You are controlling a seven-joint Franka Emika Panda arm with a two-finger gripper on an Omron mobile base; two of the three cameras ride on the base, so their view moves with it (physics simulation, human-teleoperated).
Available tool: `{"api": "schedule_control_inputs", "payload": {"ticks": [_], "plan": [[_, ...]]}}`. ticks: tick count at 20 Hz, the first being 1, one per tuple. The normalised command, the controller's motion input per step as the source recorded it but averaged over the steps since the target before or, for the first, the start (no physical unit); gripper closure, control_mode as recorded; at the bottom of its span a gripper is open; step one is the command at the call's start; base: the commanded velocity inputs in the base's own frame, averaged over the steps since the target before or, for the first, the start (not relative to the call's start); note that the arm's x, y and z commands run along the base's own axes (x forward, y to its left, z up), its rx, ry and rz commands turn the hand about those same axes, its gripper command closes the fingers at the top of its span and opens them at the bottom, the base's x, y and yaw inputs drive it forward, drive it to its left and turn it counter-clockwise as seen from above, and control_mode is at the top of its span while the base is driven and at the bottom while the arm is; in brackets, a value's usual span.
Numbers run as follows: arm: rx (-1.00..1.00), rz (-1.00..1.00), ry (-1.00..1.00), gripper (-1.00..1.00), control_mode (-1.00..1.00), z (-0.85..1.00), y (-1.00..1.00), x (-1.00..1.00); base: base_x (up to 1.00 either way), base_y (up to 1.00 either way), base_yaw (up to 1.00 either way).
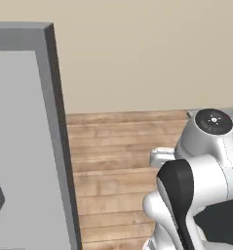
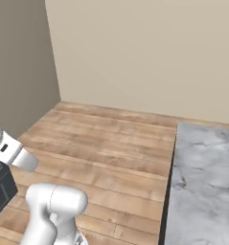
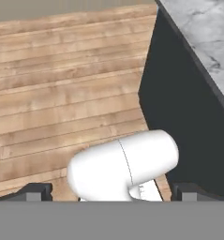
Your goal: Place the fish on the counter behind the older fish on the same shelf of the fridge to maintain FIFO order. Close the fridge door when finished.
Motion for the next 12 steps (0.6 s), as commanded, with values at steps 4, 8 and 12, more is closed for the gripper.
{"api": "schedule_control_inputs", "payload": {"ticks": [4, 8, 12], "plan": [[0.00, 0.00, 0.00, -1.00, 1.00, 0.00, 0.00, 0.00, 1.00, 0.00, 0.43], [0.00, 0.00, 0.00, -1.00, 1.00, 0.00, 0.00, 0.00, 0.98, 0.00, 0.55], [0.00, 0.00, 0.00, -1.00, 1.00, 0.00, 0.00, 0.00, 0.73, 0.02, 0.68]]}}
